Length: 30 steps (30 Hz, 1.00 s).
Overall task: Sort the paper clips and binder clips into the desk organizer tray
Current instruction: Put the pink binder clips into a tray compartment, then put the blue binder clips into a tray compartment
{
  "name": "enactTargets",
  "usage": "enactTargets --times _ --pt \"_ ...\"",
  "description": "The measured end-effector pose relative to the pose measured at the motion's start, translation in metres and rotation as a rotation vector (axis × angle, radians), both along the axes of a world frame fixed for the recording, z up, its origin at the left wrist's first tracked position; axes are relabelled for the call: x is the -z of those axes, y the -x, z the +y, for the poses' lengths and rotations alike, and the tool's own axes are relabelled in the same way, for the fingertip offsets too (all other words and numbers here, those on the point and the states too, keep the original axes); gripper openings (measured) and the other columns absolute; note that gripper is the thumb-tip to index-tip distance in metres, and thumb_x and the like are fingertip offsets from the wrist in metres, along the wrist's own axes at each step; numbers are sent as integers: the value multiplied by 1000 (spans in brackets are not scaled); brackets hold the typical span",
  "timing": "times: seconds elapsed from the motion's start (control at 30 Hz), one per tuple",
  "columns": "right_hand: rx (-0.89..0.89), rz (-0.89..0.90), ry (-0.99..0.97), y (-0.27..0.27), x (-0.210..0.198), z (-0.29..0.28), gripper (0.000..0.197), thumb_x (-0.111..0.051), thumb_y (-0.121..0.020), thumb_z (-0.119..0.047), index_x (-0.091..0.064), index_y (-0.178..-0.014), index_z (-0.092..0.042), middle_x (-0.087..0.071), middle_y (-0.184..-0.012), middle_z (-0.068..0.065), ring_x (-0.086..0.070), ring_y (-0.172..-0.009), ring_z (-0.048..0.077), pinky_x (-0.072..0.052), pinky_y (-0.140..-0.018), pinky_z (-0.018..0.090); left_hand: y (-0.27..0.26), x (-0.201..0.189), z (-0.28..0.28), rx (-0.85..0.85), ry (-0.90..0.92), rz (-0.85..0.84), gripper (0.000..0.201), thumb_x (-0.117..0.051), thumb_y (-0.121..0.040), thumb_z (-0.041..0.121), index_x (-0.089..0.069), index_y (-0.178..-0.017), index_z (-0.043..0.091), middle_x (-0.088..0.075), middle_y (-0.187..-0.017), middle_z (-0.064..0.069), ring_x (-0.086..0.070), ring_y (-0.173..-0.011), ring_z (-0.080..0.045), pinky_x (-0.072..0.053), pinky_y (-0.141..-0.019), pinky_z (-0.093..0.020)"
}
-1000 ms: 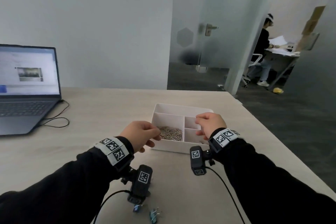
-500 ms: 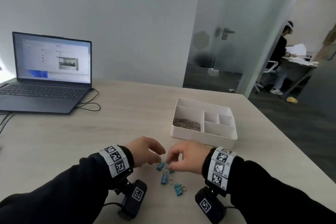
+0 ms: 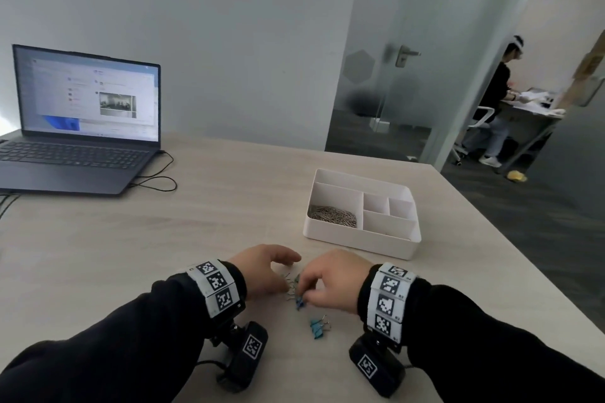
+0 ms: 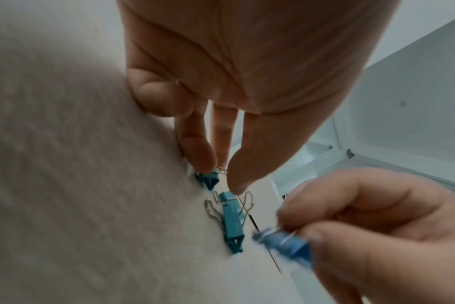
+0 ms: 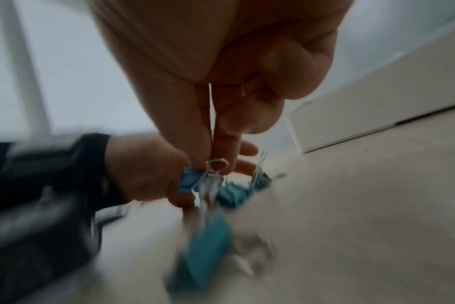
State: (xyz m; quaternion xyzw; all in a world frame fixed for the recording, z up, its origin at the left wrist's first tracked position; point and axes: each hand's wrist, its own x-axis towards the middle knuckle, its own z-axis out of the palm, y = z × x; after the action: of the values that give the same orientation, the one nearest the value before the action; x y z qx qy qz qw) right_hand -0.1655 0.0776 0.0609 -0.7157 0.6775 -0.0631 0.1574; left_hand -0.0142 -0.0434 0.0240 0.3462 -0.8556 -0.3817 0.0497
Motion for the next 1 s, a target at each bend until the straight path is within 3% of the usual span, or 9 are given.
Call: enactTargets --times 0.1,0.23,0.3,0.4,0.53,0.63,0.77,0.9,1.0 --pt "212 -340 50 21 -12 6 7 -70 -84 -27 -76 -88 -27 -75 -86 -4 -56 -54 2 -48 -56 16 5 -2 3 51 10 -35 61 -77 -73 25 -57 -127 46 -58 -120 25 -56 -95 2 -43 -91 -18" --pt "585 -638 280 74 -14 4 6 -67 -88 -20 -72 -85 -20 -70 -73 2 -49 -49 11 -42 -46 20 9 -7 6 184 43 -114 57 -77 -75 29 -57 -125 49 -49 -120 24 -47 -89 -1 -41 -88 -18" --pt "776 -705 402 105 -13 1 7 -65 -88 -17 -73 -88 -17 -69 -74 3 -48 -47 14 -36 -41 21 11 -6 5 231 52 -105 55 -79 -74 34 -58 -123 49 -49 -127 21 -48 -92 0 -42 -92 -19" --pt "991 -768 509 141 -15 1 14 -61 -89 -16 -73 -96 -14 -71 -78 2 -52 -51 17 -33 -43 22 17 -3 3 252 47 -104 58 -81 -69 44 -57 -122 52 -50 -120 19 -51 -97 0 -44 -95 -22" --pt "1130 -784 538 175 -10 -2 18 -60 -88 -22 -72 -101 -16 -76 -86 0 -60 -54 16 -36 -42 22 25 -1 4 257 76 -108 47 -78 -74 42 -62 -118 49 -54 -115 13 -55 -103 -6 -44 -94 -22" --pt "1139 -805 519 187 -8 -4 14 -63 -87 -23 -71 -97 -18 -77 -87 1 -63 -52 17 -33 -36 19 28 -1 7 228 73 -111 34 -75 -76 39 -66 -109 46 -58 -108 13 -58 -100 -7 -47 -92 -24" --pt "1048 -639 503 170 -9 3 14 -58 -89 -27 -70 -90 -21 -75 -86 -2 -64 -56 18 -39 -46 25 29 1 7 188 28 -91 26 -77 -75 37 -68 -99 44 -61 -97 13 -57 -83 -3 -48 -83 -22" --pt "698 -426 262 120 -14 10 12 -63 -89 -29 -70 -86 -19 -75 -86 2 -59 -52 11 -41 -45 17 30 1 8 164 32 -72 19 -77 -75 35 -67 -90 38 -62 -91 12 -56 -74 -2 -47 -71 -19" --pt "367 -259 -89 71 -13 19 18 -67 -86 -41 -71 -94 -25 -74 -88 -4 -62 -58 4 -50 -57 18 29 0 8 153 70 -62 13 -76 -78 31 -64 -83 31 -62 -85 11 -52 -66 1 -41 -61 -14"
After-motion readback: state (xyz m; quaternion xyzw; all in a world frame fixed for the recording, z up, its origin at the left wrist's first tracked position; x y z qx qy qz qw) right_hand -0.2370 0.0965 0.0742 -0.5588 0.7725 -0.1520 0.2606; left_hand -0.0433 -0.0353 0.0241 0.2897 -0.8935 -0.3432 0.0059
